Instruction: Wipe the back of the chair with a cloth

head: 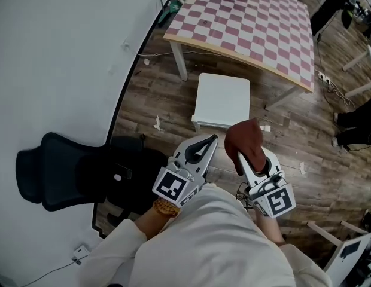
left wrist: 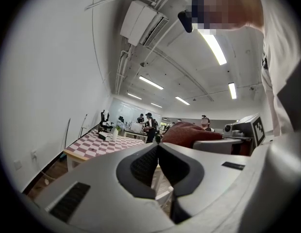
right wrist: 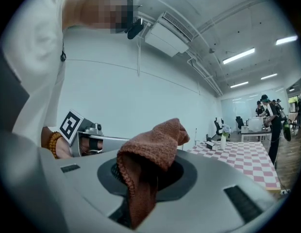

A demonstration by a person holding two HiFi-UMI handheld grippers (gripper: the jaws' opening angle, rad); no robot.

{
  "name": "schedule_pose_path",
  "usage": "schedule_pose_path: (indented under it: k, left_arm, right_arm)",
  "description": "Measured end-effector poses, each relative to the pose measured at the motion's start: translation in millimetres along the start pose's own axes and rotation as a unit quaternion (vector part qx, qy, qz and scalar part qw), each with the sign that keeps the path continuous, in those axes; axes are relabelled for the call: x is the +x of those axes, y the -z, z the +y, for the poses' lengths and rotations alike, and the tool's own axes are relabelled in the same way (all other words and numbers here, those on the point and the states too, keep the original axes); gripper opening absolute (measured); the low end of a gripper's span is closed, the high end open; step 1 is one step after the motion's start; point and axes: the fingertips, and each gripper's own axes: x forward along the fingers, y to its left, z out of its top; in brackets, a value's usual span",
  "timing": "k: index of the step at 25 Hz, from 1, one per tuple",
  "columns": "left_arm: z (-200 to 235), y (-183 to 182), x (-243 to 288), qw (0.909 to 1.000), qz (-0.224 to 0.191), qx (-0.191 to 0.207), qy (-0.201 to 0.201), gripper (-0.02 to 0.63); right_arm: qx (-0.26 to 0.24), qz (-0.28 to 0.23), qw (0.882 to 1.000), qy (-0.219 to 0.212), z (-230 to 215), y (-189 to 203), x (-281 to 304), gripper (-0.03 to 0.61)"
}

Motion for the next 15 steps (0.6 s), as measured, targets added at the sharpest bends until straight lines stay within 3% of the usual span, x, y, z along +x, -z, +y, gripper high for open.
schedule_pose_path:
  k: [7, 15]
  left_arm:
    - [82.1, -22.2, 42.4, 0.9996, 0.003, 0.015, 0.022, 0.028]
    - [122.8, -24.5, 78.8, 0.9984, 0.032, 0.018, 0.043, 0.028]
  right_arm:
    - [0.018, -0.035, 0.999, 0.018, -46.2, -34.0, 90.6, 0.103]
    - [0.03, -0.031, 0.998, 0.038, -81.9, -31.9, 129.6, 0.103]
